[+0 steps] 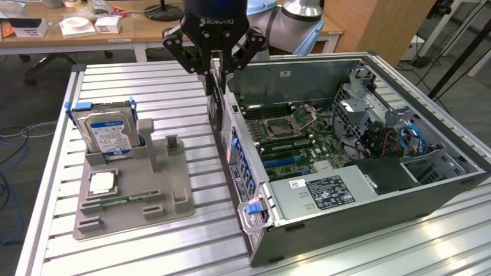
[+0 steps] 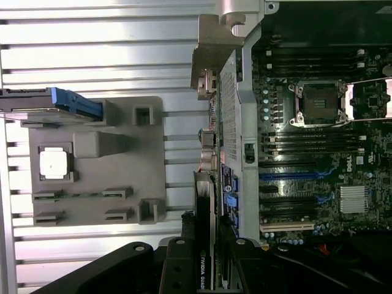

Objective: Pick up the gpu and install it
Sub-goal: 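Pick up the gpu and move the gpu toward the slot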

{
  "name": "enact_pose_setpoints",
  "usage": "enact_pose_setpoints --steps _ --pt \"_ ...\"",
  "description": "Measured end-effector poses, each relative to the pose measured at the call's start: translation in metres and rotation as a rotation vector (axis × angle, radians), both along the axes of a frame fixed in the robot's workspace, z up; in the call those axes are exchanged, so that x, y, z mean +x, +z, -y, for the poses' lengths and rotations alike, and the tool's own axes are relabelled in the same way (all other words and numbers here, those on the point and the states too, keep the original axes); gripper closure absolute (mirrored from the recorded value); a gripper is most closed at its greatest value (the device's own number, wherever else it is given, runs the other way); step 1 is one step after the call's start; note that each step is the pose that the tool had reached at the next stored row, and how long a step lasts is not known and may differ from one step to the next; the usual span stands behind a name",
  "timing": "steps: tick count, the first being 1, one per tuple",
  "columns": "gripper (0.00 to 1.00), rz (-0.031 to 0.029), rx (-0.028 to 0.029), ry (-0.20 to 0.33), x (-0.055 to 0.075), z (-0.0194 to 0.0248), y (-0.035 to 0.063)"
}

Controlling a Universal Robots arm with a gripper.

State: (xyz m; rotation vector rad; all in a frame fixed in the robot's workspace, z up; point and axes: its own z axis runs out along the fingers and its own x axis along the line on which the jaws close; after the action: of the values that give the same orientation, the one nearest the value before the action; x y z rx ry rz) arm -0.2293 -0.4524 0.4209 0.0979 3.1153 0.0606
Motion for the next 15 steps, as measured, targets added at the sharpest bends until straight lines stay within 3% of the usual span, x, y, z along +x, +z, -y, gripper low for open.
enact_pose_setpoints --steps 15 --pt "0.74 0.0 -0.0001 0.0 0.0098 0.0 0.0"
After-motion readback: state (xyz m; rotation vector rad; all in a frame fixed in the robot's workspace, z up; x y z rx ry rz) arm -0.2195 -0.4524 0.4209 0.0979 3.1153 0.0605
